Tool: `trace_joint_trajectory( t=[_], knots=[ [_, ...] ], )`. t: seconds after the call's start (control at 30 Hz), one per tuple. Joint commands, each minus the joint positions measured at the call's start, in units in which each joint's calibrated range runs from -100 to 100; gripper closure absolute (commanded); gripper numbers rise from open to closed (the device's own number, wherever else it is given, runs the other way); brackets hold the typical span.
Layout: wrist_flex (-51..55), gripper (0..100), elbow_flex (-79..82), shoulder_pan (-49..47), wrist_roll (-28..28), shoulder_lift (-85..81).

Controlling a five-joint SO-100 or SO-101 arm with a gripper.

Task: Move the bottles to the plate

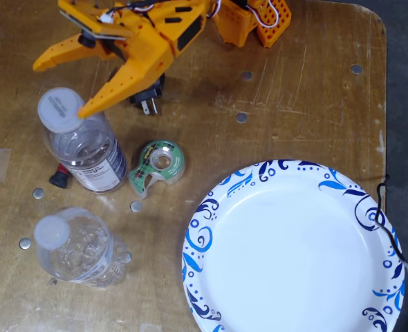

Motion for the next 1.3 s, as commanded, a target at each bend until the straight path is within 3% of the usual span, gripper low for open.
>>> trace_joint_trajectory(
  t=[0.0, 0.33, 1.27],
  knots=[
    [-1.83, 65, -3.14, -0.92, -0.15, 1.17],
    [-9.23, 65, -3.23, -4.05, -0.1, 6.56],
    [-9.32, 65, -5.22, -1.36, -0.15, 9.01]
  ],
)
